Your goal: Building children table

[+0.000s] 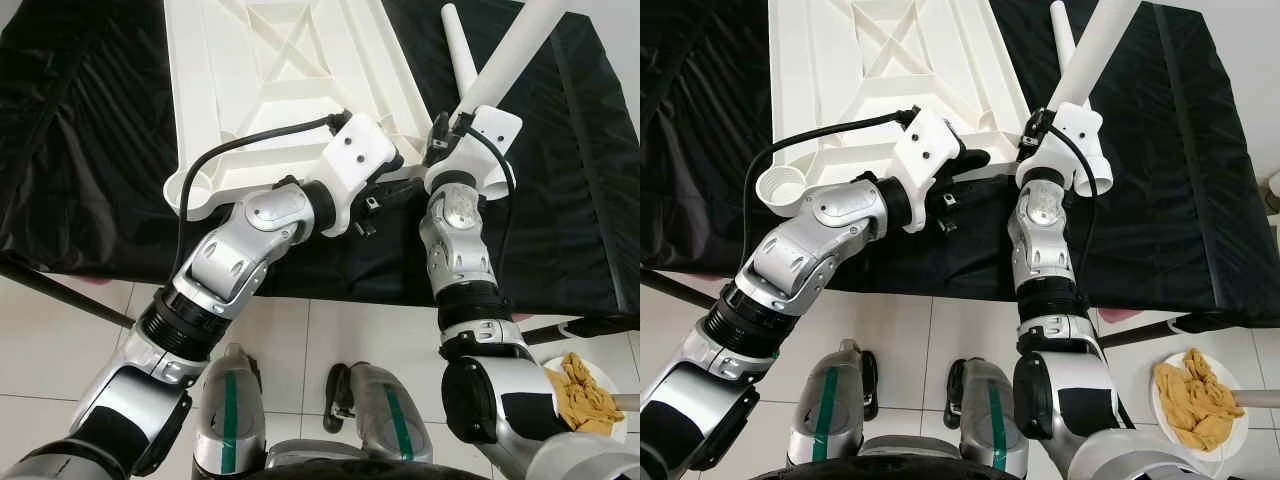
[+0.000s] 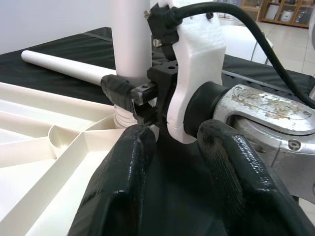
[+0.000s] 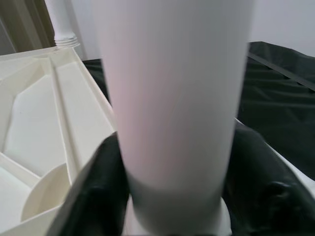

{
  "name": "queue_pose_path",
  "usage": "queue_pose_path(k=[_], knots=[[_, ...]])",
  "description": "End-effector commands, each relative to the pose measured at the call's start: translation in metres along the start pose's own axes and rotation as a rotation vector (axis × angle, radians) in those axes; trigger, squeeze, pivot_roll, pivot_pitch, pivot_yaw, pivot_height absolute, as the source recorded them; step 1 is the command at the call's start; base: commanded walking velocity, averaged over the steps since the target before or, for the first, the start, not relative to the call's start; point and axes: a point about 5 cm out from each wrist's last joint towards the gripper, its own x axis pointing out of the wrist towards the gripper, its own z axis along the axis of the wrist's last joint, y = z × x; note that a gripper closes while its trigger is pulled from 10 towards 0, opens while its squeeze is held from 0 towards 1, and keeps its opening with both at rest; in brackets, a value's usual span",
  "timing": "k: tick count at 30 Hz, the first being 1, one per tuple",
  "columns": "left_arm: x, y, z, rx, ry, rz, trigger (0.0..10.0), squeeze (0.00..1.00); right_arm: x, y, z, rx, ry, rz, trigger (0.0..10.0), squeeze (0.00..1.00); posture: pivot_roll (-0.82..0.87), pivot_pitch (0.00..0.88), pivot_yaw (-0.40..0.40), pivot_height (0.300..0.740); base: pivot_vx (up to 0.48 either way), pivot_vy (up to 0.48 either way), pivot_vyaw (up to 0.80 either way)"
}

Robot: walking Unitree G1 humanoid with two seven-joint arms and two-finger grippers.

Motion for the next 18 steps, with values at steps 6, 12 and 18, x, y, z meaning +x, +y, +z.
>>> queue_pose_path(k=[6, 12, 18], knots=[[0.001, -0.007, 0.001, 0.004, 0.002, -0.072, 10.0, 0.0, -0.002, -0.006, -0.001, 0.01, -0.002, 0.002, 10.0, 1.0, 0.04, 0.004, -0.067, 0.74, 0.0, 0.0, 0.0], [0.0, -0.007, 0.0, 0.003, 0.002, -0.072, 10.0, 0.0, -0.003, -0.007, 0.005, 0.031, -0.03, 0.05, 10.0, 1.0, 0.04, 0.004, -0.069, 0.74, 0.0, 0.0, 0.0], [0.0, -0.005, 0.001, 0.005, 0.003, -0.068, 10.0, 0.0, 0.008, -0.012, 0.01, -0.013, -0.015, 0.453, 10.0, 0.0, 0.04, 0.014, -0.063, 0.74, 0.0, 0.0, 0.0]])
